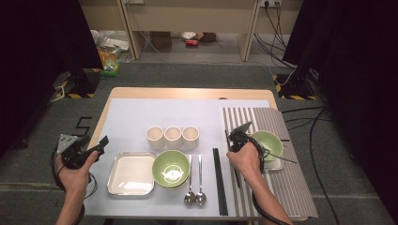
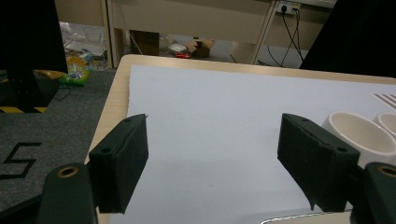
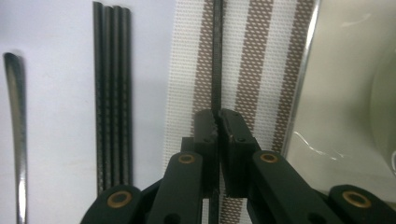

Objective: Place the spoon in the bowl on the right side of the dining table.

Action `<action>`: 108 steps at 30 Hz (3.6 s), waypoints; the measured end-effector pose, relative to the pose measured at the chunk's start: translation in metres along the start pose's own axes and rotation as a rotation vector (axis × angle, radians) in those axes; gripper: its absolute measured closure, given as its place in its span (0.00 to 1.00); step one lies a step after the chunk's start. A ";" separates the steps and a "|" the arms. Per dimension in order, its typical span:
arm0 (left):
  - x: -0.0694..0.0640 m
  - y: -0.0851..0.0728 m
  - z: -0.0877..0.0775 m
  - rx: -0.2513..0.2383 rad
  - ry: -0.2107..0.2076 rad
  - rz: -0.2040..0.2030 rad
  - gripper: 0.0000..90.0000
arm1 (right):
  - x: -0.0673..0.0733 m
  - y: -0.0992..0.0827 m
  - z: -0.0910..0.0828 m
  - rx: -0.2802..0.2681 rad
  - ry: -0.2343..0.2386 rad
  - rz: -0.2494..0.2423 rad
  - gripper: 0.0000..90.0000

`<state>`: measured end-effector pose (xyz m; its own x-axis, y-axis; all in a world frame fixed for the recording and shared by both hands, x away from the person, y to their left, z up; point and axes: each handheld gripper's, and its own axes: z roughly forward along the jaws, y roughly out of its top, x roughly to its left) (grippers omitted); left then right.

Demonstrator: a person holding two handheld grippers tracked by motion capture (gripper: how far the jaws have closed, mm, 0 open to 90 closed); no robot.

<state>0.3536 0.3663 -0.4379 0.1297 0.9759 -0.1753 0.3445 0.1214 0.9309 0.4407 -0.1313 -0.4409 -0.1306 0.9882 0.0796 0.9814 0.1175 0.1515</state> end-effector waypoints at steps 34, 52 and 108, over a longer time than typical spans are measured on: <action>0.000 0.002 -0.002 -0.008 0.000 -0.001 0.26 | 0.007 -0.033 -0.010 0.054 -0.023 -0.081 0.83; -0.001 0.001 0.000 -0.002 -0.002 0.002 0.27 | 0.006 -0.042 -0.004 0.090 -0.035 -0.064 0.89; 0.000 0.001 -0.001 -0.002 0.001 0.002 0.27 | 0.003 -0.040 -0.011 0.083 -0.008 -0.168 0.96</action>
<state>0.3529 0.3667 -0.4370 0.1293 0.9763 -0.1734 0.3422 0.1202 0.9319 0.4000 -0.1344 -0.4361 -0.2927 0.9548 0.0520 0.9543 0.2881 0.0798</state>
